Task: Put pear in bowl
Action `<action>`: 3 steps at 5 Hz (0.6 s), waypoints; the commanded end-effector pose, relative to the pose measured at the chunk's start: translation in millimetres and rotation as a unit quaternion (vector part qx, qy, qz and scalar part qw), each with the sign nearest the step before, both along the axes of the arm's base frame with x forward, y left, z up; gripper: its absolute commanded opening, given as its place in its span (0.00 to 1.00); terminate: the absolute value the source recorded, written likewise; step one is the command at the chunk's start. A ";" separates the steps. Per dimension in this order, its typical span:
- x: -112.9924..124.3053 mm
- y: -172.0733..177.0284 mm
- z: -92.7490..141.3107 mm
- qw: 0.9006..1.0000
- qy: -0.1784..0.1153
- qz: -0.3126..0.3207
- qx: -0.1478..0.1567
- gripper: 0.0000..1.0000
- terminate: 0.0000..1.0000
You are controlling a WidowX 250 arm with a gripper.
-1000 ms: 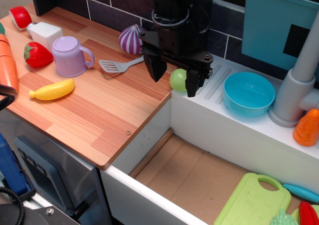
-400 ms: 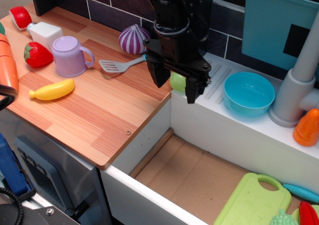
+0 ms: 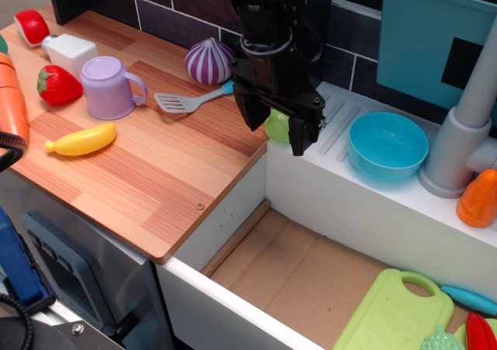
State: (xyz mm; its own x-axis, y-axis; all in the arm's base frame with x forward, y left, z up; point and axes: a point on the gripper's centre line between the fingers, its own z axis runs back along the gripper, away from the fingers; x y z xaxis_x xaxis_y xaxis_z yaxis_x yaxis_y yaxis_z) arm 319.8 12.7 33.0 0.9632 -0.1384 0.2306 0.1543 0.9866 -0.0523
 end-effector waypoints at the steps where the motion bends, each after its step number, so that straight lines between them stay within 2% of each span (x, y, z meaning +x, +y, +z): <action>1: 16.0 6.5 2.9 0.999 -0.037 -0.002 -0.001 1.00 0.00; 3: 27.7 11.8 -6.2 0.998 -0.058 -0.003 0.007 1.00 0.00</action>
